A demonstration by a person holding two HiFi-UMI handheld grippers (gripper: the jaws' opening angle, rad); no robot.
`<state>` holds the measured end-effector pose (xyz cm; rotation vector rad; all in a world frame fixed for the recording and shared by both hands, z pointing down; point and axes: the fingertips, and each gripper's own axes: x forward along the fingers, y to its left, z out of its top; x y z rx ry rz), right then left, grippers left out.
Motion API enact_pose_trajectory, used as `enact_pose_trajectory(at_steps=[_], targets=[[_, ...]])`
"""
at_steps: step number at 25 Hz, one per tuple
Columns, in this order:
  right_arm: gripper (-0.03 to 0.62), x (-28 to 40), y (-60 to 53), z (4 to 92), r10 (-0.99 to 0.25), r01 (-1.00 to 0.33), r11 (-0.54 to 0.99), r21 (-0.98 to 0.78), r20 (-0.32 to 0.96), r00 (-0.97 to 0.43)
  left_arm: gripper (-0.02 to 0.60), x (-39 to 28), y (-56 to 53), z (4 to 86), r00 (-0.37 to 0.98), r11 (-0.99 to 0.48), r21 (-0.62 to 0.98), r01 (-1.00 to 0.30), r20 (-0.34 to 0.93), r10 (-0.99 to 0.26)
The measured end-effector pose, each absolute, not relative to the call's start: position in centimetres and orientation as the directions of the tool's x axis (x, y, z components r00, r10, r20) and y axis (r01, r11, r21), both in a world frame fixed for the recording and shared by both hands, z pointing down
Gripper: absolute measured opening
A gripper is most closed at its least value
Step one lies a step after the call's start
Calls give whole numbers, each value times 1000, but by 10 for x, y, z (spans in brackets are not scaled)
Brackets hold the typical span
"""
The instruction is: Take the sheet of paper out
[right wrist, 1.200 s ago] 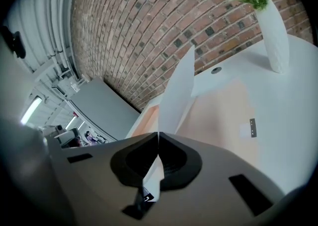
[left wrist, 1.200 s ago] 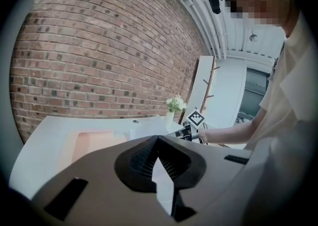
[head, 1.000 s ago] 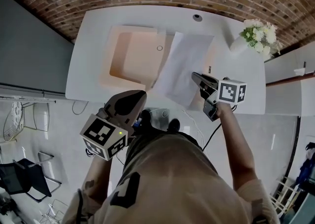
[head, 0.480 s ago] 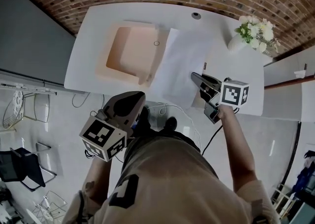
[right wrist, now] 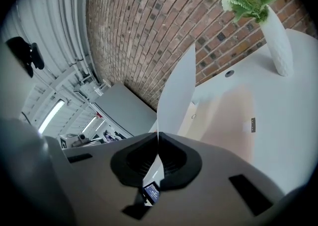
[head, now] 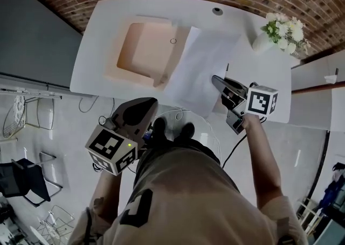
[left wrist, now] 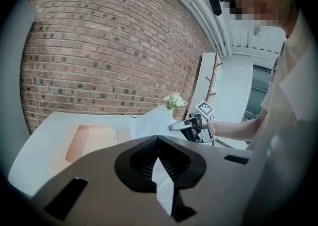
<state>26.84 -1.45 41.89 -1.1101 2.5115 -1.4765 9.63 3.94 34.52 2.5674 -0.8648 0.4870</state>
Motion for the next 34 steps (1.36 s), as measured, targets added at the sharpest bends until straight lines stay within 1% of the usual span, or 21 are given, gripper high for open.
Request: enact_pose_trajectory(at_steps=[9, 17, 26, 34], targets=[[25, 247, -18, 399, -615, -564, 295, -771, 299, -730, 14, 66, 23, 349, 785, -758, 272, -592, 405, -468], [25, 238, -15, 398, -623, -640, 292, -711, 366, -691, 14, 55, 10, 350, 817, -781, 295, -550, 382, -432], [25, 222, -25, 402, -621, -643, 282, -712, 376, -688, 14, 36, 0, 352, 822, -781, 304, -545, 380, -425], [25, 209, -33, 412, -619, -654, 238, -718, 407, -672, 14, 16, -8, 353, 822, -777, 313, -546, 378, -426]])
